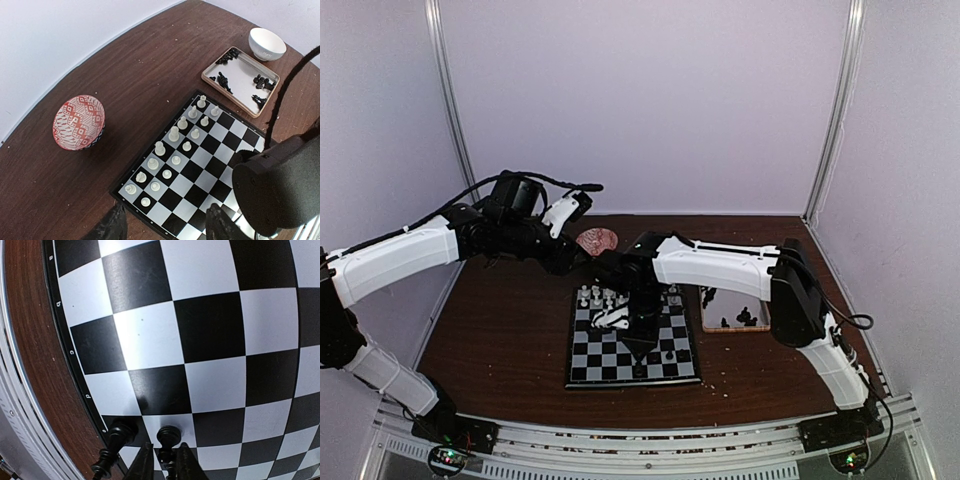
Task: Set up the chess pieces on the board
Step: Place the pawn at d7, then pick up the pawn from the storage box.
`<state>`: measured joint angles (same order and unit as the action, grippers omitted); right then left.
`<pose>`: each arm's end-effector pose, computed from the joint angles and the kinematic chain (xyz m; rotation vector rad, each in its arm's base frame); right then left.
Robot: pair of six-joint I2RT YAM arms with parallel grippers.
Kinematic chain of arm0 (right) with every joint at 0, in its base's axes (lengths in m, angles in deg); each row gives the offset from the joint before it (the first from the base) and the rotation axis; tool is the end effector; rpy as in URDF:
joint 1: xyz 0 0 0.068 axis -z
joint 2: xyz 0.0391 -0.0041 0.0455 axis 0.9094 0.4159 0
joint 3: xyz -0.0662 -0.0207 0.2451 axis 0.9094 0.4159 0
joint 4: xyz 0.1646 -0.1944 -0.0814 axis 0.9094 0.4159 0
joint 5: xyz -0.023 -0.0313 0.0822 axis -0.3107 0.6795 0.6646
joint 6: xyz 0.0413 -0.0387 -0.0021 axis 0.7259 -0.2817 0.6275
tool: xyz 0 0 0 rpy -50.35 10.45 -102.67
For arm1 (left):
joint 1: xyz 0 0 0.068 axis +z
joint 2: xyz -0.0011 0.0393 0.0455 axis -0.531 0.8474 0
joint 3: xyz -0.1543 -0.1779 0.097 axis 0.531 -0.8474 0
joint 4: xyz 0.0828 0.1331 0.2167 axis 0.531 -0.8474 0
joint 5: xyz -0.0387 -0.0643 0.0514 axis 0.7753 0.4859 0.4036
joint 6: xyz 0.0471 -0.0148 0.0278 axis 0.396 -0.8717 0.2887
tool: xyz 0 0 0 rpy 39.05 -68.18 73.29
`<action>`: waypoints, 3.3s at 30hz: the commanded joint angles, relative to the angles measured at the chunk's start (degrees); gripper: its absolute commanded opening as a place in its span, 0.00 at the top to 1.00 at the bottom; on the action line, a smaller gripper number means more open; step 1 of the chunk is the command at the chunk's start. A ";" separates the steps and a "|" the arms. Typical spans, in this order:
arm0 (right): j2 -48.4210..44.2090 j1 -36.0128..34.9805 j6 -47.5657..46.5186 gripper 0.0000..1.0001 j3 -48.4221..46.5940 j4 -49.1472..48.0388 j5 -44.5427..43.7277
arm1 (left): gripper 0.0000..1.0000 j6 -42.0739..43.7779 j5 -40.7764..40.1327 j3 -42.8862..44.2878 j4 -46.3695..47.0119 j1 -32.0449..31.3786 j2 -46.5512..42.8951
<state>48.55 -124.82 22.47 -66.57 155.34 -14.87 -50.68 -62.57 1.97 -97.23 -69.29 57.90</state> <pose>0.2229 0.4007 0.1691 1.9886 -2.2787 -0.4634 0.2576 -0.2035 0.2888 0.8197 2.1498 -0.5175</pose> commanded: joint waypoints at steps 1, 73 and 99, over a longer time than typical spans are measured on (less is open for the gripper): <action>-0.83 -0.41 0.31 0.78 -1.61 -0.06 -2.12 | 0.45 -0.59 -0.11 0.37 2.09 0.47 -1.08; -17.15 33.38 -0.05 0.83 33.38 -10.77 -13.71 | 0.45 -1.20 2.25 0.73 2.35 1.26 0.19; -23.05 30.36 0.97 0.97 25.24 -6.56 -12.50 | 0.45 -1.23 1.80 0.73 2.35 1.32 -0.13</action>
<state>28.60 -92.32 22.87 -38.83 146.66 -28.29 -51.49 -61.06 1.97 -97.09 -68.43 57.92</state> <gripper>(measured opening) 0.074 0.549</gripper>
